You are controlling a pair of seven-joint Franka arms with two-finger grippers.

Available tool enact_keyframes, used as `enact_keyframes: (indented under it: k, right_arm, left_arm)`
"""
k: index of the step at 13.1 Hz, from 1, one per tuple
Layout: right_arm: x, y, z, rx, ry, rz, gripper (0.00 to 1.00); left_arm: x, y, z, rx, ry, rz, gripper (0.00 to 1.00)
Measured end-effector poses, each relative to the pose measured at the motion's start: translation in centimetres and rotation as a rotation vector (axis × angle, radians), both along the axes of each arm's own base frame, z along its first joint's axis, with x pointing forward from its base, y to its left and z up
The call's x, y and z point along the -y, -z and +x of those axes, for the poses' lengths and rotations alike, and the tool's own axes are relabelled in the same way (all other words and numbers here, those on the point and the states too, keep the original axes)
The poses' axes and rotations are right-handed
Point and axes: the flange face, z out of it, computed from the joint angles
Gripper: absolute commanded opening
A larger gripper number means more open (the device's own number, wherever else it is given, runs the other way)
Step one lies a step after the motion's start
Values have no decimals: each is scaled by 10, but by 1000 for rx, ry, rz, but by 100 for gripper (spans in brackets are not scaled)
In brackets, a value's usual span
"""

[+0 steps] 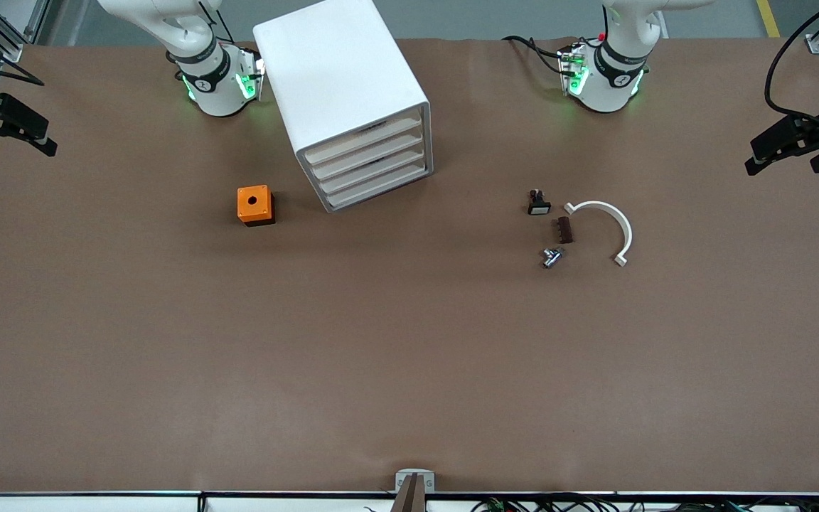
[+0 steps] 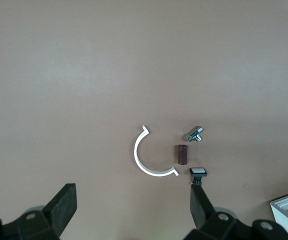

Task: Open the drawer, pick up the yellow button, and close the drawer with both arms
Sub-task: 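Move the left gripper toward the white cabinet's drawers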

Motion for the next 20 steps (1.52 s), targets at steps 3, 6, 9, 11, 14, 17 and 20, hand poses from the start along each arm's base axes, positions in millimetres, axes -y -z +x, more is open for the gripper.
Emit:
enact_keyframes:
  k: [3,6,9,11,14,17,20]
  right_arm:
    - [0,0,0,0,0,0,100]
    - [0,0,0,-1,0,0,100]
    - [0,0,0,0,1,0,100]
    - [0,0,0,-1,1,0,100]
    - [0,24,13,-50,2,-2,100]
    - [0,68,43,-107,6,-11,100]
    - [1,91,63,-132,9,-20,100]
  left_arm:
    - [0,1,0,-1,0,0,100]
    - [-6,2,0,-7,-12,0,100]
    - [-45,11,2,-29,-80,-2,100]
    - [-52,32,12,-67,-90,-4,100]
    - [-50,89,39,-166,-83,-10,100]
    - [-34,156,62,-280,-52,-16,100]
    - [12,203,73,-361,-31,-1,100]
